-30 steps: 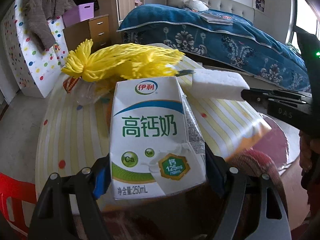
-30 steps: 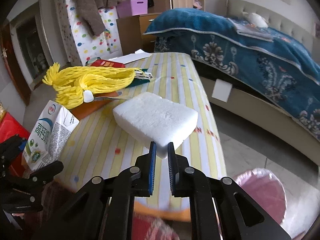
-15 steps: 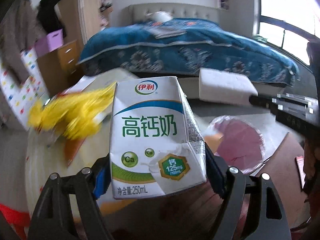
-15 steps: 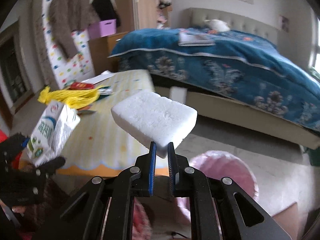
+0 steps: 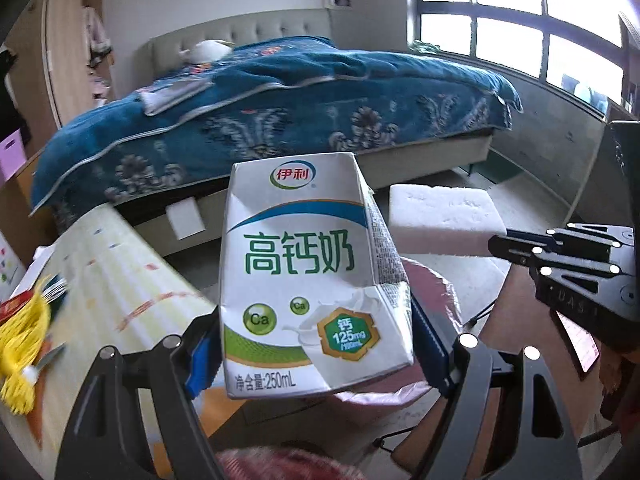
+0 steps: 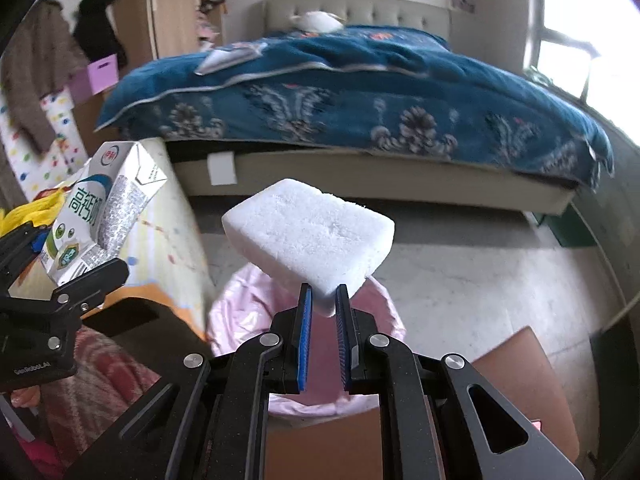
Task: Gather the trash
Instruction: 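Carry carton and foam block over the pink bin and open both tools, then move both open tools back over the table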
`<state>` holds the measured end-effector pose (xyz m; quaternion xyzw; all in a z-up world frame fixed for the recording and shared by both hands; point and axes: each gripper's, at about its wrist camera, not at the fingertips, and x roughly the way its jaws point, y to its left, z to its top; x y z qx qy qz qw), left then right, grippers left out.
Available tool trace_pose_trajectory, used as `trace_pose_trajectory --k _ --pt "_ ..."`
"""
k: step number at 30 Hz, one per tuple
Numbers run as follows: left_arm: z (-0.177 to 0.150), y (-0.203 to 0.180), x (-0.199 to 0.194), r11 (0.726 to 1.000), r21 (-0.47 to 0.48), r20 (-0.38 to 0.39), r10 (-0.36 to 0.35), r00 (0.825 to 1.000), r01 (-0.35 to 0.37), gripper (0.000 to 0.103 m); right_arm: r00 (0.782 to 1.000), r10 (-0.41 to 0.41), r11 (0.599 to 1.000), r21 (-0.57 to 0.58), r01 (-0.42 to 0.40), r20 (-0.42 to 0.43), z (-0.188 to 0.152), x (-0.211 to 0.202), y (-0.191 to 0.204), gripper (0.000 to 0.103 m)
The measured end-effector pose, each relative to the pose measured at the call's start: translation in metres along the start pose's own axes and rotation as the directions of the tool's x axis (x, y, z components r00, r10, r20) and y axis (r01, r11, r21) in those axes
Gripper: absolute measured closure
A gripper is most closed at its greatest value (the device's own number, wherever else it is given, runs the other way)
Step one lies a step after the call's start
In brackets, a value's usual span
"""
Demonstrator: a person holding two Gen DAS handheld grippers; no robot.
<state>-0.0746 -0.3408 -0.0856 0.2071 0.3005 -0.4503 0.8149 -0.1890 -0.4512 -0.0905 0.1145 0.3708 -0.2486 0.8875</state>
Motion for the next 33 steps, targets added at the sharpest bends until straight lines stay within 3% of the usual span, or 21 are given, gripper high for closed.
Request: trace_pose_trajectory --k 4,5,7,8,13,18,26,33 --pt "0.006 -0.006 0.019 0.999 0.006 -0.022 -0.033 0.999 0.033 0.022 1.000 -0.006 1.000 0.020 0.006 -0.022 -0.002 0.017 -0.013 0.084" --pt "0.007 -0.006 0.025 0.999 0.005 -0.038 -0.031 0.999 0.032 0.016 0.999 -0.013 1.000 0.021 0.014 -0.037 -0.002 0.022 -0.014 0.082" --pt "0.004 -0.002 0.028 1.000 -0.004 -0.050 -0.016 0.999 0.016 0.011 0.997 -0.025 0.999 0.024 0.026 -0.071 -0.005 0.032 -0.017 0.063" --pt "0.002 0.001 0.028 1.000 -0.009 -0.052 -0.013 0.999 0.013 0.011 0.997 -0.027 0.999 0.025 0.029 -0.076 -0.006 0.034 -0.018 0.062" --pt "-0.012 0.025 0.019 0.998 -0.050 -0.065 0.031 0.997 -0.035 0.010 0.995 -0.036 0.998 0.054 0.041 -0.094 -0.008 0.037 -0.023 0.061" --pt "-0.024 0.049 -0.002 0.992 -0.097 -0.055 0.078 0.995 -0.083 0.010 0.998 -0.011 0.998 0.061 0.015 -0.059 -0.001 0.029 -0.015 0.061" --pt "-0.045 0.091 -0.059 0.970 -0.184 -0.018 0.160 0.987 -0.160 0.010 0.995 0.100 0.995 -0.002 -0.100 0.009 0.015 0.006 0.037 0.061" --pt "-0.076 0.141 -0.112 0.916 -0.280 -0.038 0.288 0.957 -0.287 0.009 0.973 0.231 0.967 -0.110 -0.231 -0.009 0.031 -0.005 0.110 0.056"
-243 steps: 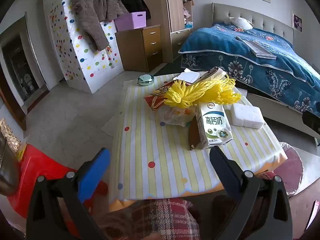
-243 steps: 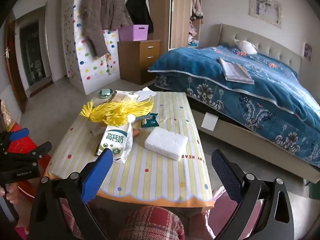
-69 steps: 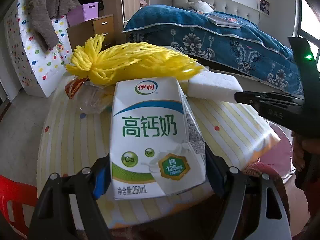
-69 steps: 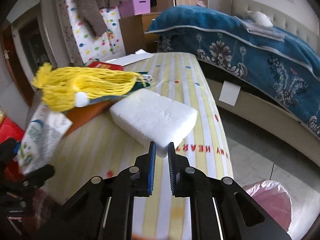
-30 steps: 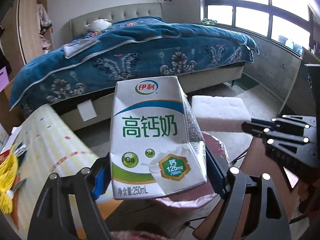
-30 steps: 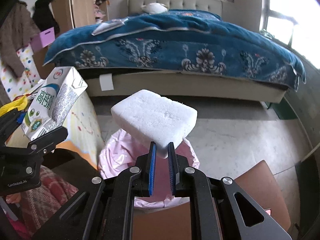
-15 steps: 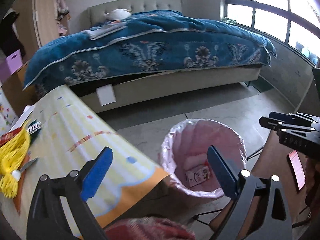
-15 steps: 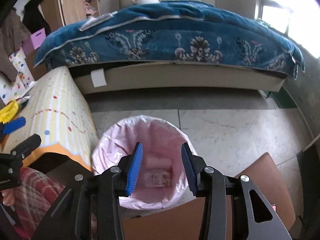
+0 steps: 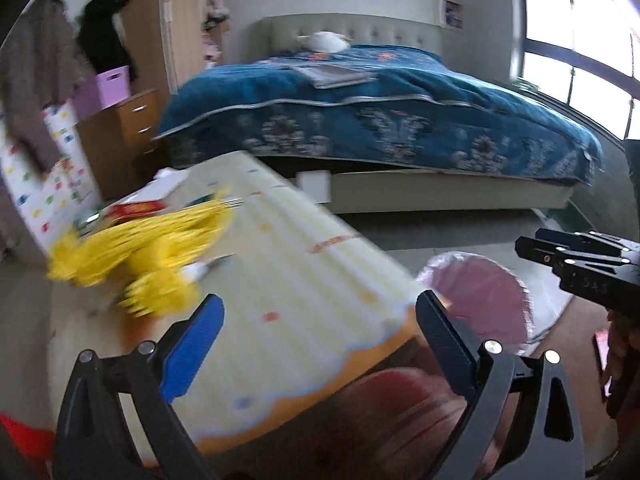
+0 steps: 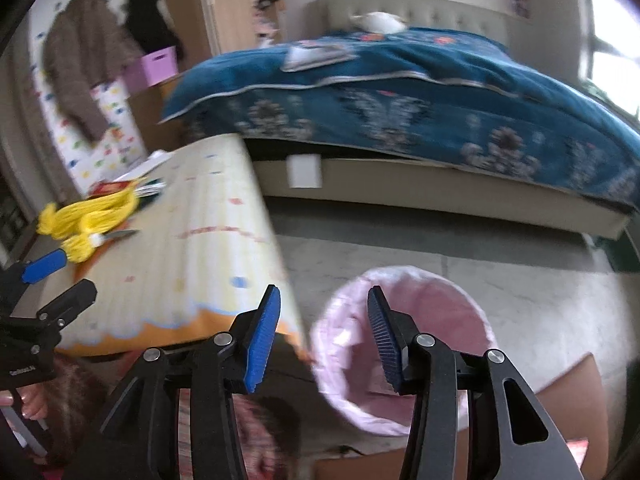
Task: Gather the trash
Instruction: 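Move both open tools back over the table, then close the left tool on the yellow mesh fruit net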
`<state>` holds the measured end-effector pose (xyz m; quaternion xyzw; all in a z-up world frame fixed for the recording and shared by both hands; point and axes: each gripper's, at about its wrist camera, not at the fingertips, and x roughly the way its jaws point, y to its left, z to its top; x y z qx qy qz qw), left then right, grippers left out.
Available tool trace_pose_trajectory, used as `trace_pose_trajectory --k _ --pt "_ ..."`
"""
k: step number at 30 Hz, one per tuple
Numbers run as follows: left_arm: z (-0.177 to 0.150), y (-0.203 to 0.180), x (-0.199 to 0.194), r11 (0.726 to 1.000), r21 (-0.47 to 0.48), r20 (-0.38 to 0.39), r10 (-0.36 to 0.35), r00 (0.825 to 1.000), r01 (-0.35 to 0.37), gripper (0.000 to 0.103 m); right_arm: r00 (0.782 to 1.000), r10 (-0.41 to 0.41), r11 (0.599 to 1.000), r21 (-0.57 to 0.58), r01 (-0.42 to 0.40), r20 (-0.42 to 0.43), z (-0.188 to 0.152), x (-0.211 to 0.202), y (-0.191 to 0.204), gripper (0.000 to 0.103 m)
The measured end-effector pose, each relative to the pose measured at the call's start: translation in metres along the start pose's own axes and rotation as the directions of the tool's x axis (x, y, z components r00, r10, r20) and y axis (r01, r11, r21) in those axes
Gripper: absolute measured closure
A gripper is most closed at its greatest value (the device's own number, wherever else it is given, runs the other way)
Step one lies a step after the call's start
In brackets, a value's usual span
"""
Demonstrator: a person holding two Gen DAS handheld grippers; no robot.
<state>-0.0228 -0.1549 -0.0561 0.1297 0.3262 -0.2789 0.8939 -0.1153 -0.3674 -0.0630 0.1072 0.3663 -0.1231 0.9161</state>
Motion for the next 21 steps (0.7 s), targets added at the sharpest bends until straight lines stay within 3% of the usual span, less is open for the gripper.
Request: trace_pose_trajectory --k 7,14,18,21 --pt "-0.013 0.069 -0.022 0.986 -0.120 -0.015 0.115 0.993 -0.116 0.008 0.995 0.104 0.982 -0.159 -0.103 0.001 0.024 0.006 0.081 0.052" --pt "-0.022 0.132 -0.034 0.951 -0.214 -0.033 0.222 0.975 -0.224 0.007 0.988 0.157 0.941 -0.303 -0.152 -0.009 0.043 0.022 0.148 0.044" --pt "-0.021 0.163 -0.038 0.934 -0.260 -0.033 0.244 0.969 -0.244 0.007 0.980 0.197 0.923 -0.331 -0.199 -0.039 0.051 0.037 0.176 0.036" --pt "-0.004 0.175 -0.036 0.938 -0.257 -0.006 0.239 0.971 -0.233 0.007 0.978 0.205 0.916 -0.343 -0.208 -0.043 0.057 0.046 0.190 0.035"
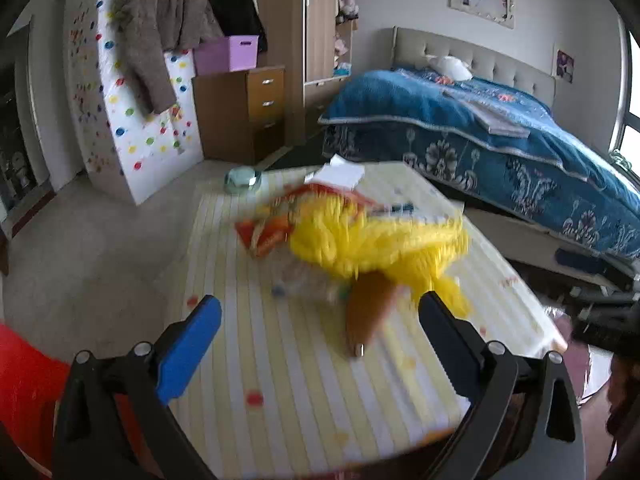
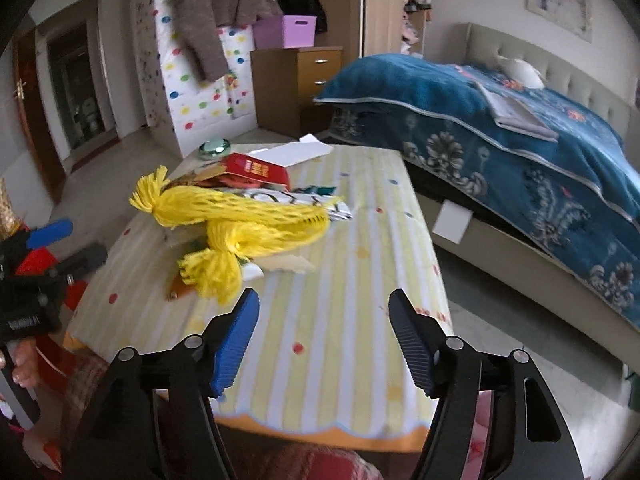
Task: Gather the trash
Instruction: 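Close the left tool on the yellow mesh fruit net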
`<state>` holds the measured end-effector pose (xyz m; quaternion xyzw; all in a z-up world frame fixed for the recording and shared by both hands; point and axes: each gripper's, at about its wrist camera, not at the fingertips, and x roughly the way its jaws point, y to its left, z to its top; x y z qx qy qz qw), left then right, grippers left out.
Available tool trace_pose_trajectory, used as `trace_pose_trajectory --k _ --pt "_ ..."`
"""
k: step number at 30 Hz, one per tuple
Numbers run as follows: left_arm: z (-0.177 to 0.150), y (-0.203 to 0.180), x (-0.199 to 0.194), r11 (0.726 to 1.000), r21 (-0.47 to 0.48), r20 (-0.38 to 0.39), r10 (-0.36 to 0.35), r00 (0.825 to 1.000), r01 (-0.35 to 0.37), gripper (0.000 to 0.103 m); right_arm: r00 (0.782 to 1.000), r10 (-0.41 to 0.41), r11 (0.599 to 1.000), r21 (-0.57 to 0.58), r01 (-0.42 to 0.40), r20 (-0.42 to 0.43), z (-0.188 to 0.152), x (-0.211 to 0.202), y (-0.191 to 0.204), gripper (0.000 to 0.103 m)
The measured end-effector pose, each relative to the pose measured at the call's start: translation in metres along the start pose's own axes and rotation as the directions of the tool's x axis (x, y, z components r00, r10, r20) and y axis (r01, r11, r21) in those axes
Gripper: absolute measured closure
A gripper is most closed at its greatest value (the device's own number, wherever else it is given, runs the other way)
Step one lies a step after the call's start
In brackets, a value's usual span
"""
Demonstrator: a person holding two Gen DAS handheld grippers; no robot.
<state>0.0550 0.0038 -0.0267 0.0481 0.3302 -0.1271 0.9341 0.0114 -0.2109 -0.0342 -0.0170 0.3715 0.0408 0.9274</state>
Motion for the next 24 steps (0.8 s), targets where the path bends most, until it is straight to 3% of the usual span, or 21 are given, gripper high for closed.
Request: trace_pose_trajectory --k 9,13,16,18,20,22,24 --pt "0.042 -0.037 0.045 0.990 0.119 -0.010 -0.070 0.997 0.071 0.007 1.000 0.007 0.998 0.056 -0.006 -0.019 0.011 0.028 -0.014 0.033" --pt "0.041 -0.053 0.077 0.976 0.173 -0.079 -0.118 0.990 0.130 0.008 0.999 0.005 0.995 0.101 -0.001 -0.040 0.010 0.039 -0.030 0.033" --pt "0.035 -0.058 0.094 0.972 0.198 -0.124 -0.103 0.987 0.127 0.014 0.999 0.013 0.993 0.119 -0.007 -0.043 0.006 0.042 -0.038 0.033" --pt "0.029 -0.058 0.100 0.970 0.207 -0.147 -0.099 0.984 0.128 0.023 0.999 0.018 0.992 0.128 -0.011 -0.048 0.002 0.045 -0.043 0.033" --pt "0.023 -0.059 0.101 0.965 0.224 -0.163 -0.098 0.982 0.133 0.038 0.998 0.025 0.990 0.142 -0.017 -0.057 -0.002 0.048 -0.047 0.033" --pt "0.019 -0.061 0.100 0.960 0.238 -0.174 -0.108 0.979 0.148 0.059 0.998 0.032 0.988 0.153 -0.022 -0.062 -0.004 0.048 -0.049 0.033" --pt "0.016 -0.062 0.096 0.954 0.238 -0.186 -0.136 0.973 0.179 0.089 0.997 0.045 0.985 0.166 -0.035 -0.058 -0.006 0.046 -0.050 0.033"
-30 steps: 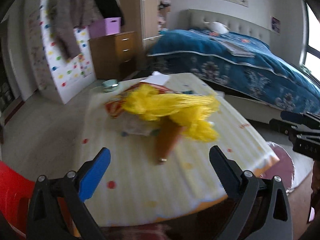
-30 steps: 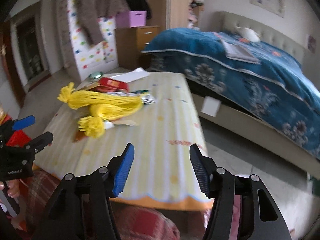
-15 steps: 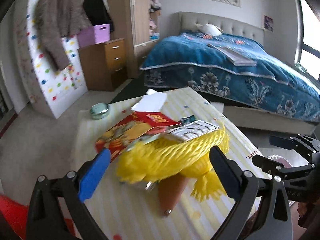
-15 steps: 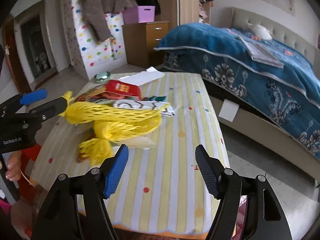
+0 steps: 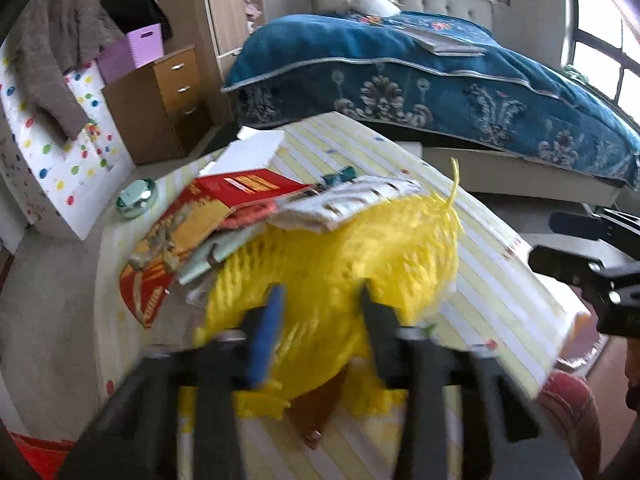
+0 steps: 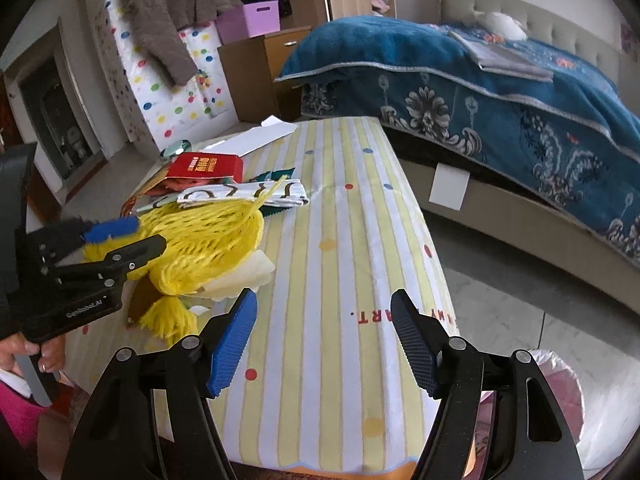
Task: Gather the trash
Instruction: 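Close the left tool on the yellow mesh fruit net, then lift the yellow mesh net off the table with the left tool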
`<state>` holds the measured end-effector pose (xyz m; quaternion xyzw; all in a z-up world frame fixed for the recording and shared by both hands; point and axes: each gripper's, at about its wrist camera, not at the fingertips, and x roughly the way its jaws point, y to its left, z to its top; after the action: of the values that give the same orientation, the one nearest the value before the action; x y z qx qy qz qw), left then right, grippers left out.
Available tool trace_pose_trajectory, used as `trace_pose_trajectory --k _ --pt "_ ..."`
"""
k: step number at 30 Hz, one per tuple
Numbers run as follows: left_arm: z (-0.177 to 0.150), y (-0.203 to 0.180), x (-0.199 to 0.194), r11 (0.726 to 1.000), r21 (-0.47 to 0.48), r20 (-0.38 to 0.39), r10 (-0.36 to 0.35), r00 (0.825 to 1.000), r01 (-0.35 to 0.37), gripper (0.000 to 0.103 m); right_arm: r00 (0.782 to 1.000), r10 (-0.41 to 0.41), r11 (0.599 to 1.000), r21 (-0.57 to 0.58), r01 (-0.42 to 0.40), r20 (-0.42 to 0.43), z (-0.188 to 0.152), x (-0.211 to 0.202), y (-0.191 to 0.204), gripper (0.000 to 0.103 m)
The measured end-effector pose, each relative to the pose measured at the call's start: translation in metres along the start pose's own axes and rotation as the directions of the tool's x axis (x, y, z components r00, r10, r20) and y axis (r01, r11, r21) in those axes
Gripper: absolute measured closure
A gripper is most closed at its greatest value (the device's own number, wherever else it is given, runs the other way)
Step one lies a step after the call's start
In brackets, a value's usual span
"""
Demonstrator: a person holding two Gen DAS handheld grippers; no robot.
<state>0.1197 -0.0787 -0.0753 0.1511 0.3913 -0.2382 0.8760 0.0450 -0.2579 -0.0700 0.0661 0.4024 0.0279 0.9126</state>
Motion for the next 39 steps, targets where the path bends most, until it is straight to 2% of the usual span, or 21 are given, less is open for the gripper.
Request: trace_pose_trajectory --k 3,8,15,20,22,23,24,25,26,29,32,36,39 --pt "-0.007 -0.004 -0.016 1.000 -0.003 0.029 -0.019 0.999 0.019 0.094 1.000 0.009 1.000 0.003 -0.009 0.013 -0.003 -0.008 0.001 0.033" --pt "-0.017 -0.001 -0.054 0.997 -0.049 0.096 -0.049 0.994 0.053 0.096 0.999 0.011 1.000 -0.003 -0.011 0.034 -0.007 -0.025 0.006 0.033" --pt "-0.032 0.019 -0.109 0.986 -0.161 0.196 -0.012 0.980 0.044 0.096 0.998 0.007 1.000 -0.020 -0.006 0.055 -0.012 -0.043 0.015 0.031" --pt "-0.045 0.029 -0.119 0.983 -0.173 0.162 -0.033 0.986 0.061 0.096 0.998 0.013 0.999 -0.034 -0.011 0.054 -0.015 -0.048 0.022 0.031" --pt "-0.050 0.030 -0.115 0.984 -0.173 0.144 -0.027 0.989 0.052 0.090 0.998 0.015 0.999 -0.036 -0.013 0.054 -0.017 -0.049 0.024 0.030" --pt "-0.053 0.029 -0.109 0.984 -0.173 0.125 -0.009 0.992 0.031 0.076 0.998 0.017 0.999 -0.036 -0.016 0.052 -0.018 -0.048 0.025 0.030" --pt "-0.056 0.030 -0.107 0.984 -0.176 0.118 0.001 0.993 0.020 0.052 0.998 0.019 0.999 -0.035 -0.017 0.052 -0.019 -0.049 0.025 0.030" --pt "-0.059 0.030 -0.104 0.983 -0.183 0.111 0.012 0.994 0.008 0.040 0.998 0.020 0.999 -0.035 -0.018 0.051 -0.019 -0.049 0.026 0.030" --pt "-0.062 0.030 -0.100 0.981 -0.195 0.109 0.022 0.994 0.000 0.033 0.999 0.020 0.999 -0.038 -0.018 0.051 -0.020 -0.049 0.027 0.030" --pt "-0.069 0.024 -0.095 0.982 -0.188 0.105 0.001 0.994 0.019 0.027 0.999 0.014 0.999 -0.043 -0.012 0.051 -0.022 -0.050 0.027 0.029" --pt "-0.073 0.007 -0.087 0.990 -0.141 0.099 0.010 0.995 0.004 0.023 0.999 0.009 0.999 -0.032 -0.007 0.047 -0.024 -0.048 0.022 0.026" --pt "-0.073 -0.014 -0.063 0.994 -0.084 0.065 0.073 0.995 -0.068 0.022 0.999 0.007 1.000 -0.014 -0.006 0.037 -0.026 -0.045 0.016 0.026" --pt "-0.074 -0.016 -0.042 0.989 -0.083 0.024 0.126 0.992 -0.123 0.022 0.999 0.007 1.000 -0.010 -0.007 0.032 -0.028 -0.043 0.013 0.026"
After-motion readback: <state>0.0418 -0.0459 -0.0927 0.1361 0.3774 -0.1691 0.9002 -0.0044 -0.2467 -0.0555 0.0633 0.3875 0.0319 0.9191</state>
